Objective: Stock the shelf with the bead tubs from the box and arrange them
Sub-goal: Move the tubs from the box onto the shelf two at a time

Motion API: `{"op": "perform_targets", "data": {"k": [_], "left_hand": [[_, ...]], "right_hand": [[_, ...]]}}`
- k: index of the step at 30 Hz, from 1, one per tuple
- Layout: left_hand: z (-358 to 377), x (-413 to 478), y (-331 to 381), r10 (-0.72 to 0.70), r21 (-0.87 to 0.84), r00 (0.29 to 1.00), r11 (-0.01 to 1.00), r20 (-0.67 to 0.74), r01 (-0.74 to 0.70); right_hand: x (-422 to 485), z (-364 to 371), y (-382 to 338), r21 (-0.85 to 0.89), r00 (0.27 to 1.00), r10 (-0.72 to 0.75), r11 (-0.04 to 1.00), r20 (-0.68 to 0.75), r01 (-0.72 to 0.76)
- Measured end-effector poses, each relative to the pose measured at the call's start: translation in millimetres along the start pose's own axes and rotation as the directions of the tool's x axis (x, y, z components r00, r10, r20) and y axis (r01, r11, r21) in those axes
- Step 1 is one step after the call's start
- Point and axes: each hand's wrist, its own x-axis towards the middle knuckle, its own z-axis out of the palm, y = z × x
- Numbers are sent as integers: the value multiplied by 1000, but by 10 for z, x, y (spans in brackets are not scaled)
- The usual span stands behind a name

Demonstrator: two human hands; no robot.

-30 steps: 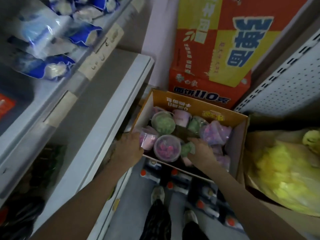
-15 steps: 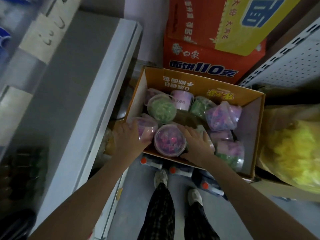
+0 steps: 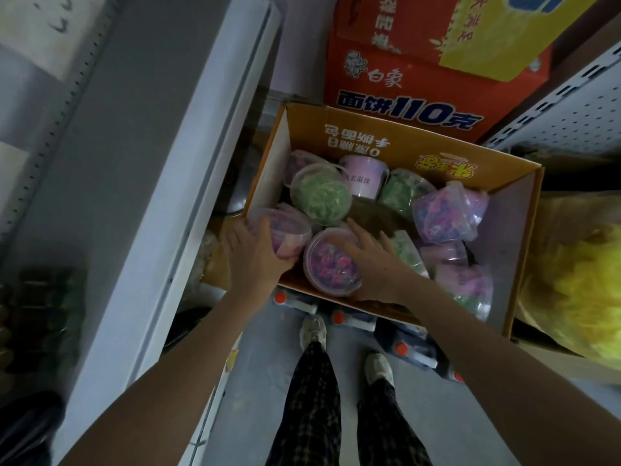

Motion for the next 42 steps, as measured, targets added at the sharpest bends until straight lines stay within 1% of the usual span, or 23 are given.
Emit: {"op": "perform_targets", "data": {"k": [3, 5, 7, 9, 12, 15, 17, 19, 22, 24, 25, 28, 29, 32, 36, 38, 40, 42], "left_hand": [[-9, -34, -5, -8, -111, 1000, 994, -28, 5], [6, -40, -22, -21, -190, 1000, 982, -17, 18], [22, -40, -43, -11, -275, 1000, 961, 1, 11], [38, -48, -41, 24, -310, 1000, 950, -4, -24], [51, -47, -18, 64, -340, 998, 938, -2, -61], [54, -23, -2, 67, -402, 998, 914, 15, -55], [58, -10, 25, 59, -422, 998, 905, 13, -48], [70, 11, 67, 37, -444, 999, 896, 30, -19], [97, 80, 104, 1, -469, 1000, 883, 31, 13], [88, 113, 93, -44, -481, 998, 875, 37, 56], [62, 113, 91, -69, -502, 997, 861, 35, 77], [-75, 92, 118, -97, -588, 995, 806, -9, 73], [-144, 91, 132, -103, -599, 995, 797, -15, 73], [-476, 138, 189, -127, -603, 991, 794, -42, 76], [-1084, 84, 227, -220, -663, 964, 746, -151, 66], [-1401, -22, 240, -237, -698, 949, 716, -210, 25], [-1755, -172, 273, -239, -681, 927, 732, -290, -24], [-2116, -329, 322, -249, -653, 896, 755, -368, -59]], "right_hand": [[26, 3, 22, -41, 999, -33, 999, -11, 33], [32, -6, 40, -61, 997, -52, 997, -51, 49], [14, -6, 49, -28, 993, -66, 998, -101, 63], [-34, -15, 53, 49, 990, -40, 998, -133, 47], [-94, 0, 80, 213, 977, 20, 977, -212, 27], [-116, 27, 96, 367, 947, 160, 929, -277, -50], [-107, 26, 80, 492, 900, 277, 867, -336, -84], [-97, -6, 57, 591, 851, 360, 803, -382, -75], [-96, -86, 24, 640, 828, 414, 763, -378, -89], [-105, -138, 18, 694, 807, 457, 715, -374, -83], [-120, -178, 7, 720, 796, 478, 690, -371, -79], [-163, -308, -3, 788, 768, 517, 615, -378, -26], [-186, -369, -11, 795, 761, 520, 606, -388, -8], [-258, -608, -56, 776, 746, 508, 631, -431, 18], [-386, -1029, -174, 750, 729, 454, 649, -513, 124], [-486, -1253, -269, 708, 710, 407, 682, -575, 183], [-614, -1473, -359, 653, 696, 331, 712, -638, 259], [-768, -1716, -475, 626, 679, 287, 709, -676, 324]]}}
